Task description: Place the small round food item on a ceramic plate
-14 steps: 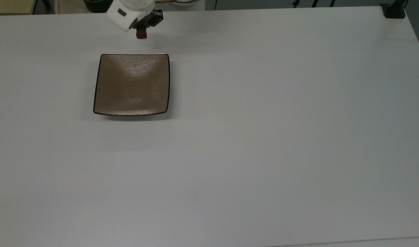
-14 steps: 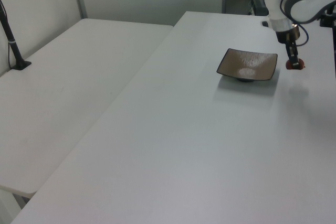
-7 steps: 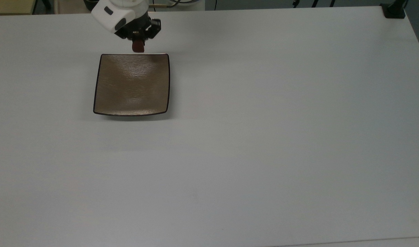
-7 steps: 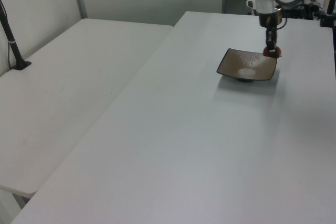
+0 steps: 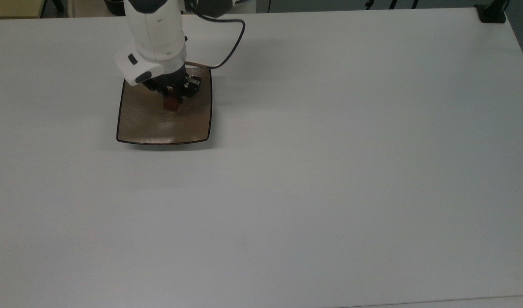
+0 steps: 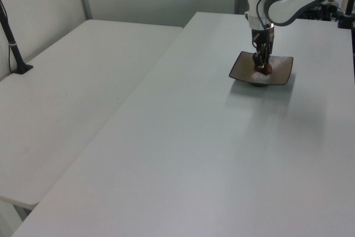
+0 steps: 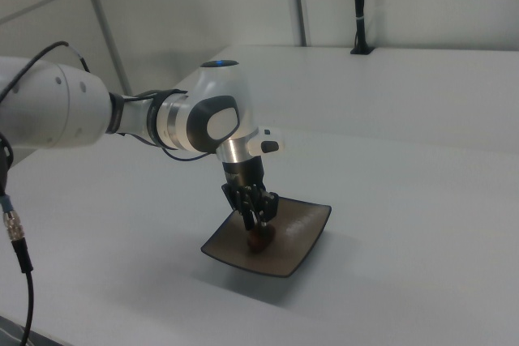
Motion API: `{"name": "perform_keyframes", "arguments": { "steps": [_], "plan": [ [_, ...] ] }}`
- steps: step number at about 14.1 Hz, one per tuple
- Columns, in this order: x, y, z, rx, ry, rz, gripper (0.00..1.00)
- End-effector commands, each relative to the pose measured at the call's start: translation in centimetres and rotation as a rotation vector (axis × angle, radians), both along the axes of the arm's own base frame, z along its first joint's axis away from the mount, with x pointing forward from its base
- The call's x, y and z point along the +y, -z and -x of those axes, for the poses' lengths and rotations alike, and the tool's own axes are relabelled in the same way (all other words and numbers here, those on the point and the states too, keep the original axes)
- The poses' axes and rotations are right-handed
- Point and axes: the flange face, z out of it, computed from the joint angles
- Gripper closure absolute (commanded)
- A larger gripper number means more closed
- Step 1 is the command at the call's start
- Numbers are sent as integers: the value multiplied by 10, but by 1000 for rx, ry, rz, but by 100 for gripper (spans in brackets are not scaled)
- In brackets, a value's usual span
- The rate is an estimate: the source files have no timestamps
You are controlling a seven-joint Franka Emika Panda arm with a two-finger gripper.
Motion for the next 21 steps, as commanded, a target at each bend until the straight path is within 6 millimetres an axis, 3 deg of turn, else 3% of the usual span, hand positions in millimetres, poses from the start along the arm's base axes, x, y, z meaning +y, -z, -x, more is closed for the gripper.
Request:
{"name": "perform_keyframes", "arguments": {
  "steps": [1,4,5,7,10,13,15,17,21],
  "plan": [
    [2,5,-14,-15,72,8,20],
    [0,2,-14,-19,79,9,11],
    [-2,-5,-16,-28,82,8,3],
    [-2,-22,-20,-52,88,1,0],
    [2,-68,-13,-11,87,3,0],
    [21,-96,-4,48,64,0,0],
    [46,-126,16,75,17,-21,0],
    [60,-160,29,28,19,-95,0],
    [100,-202,44,-48,-29,-176,0]
  ]
}}
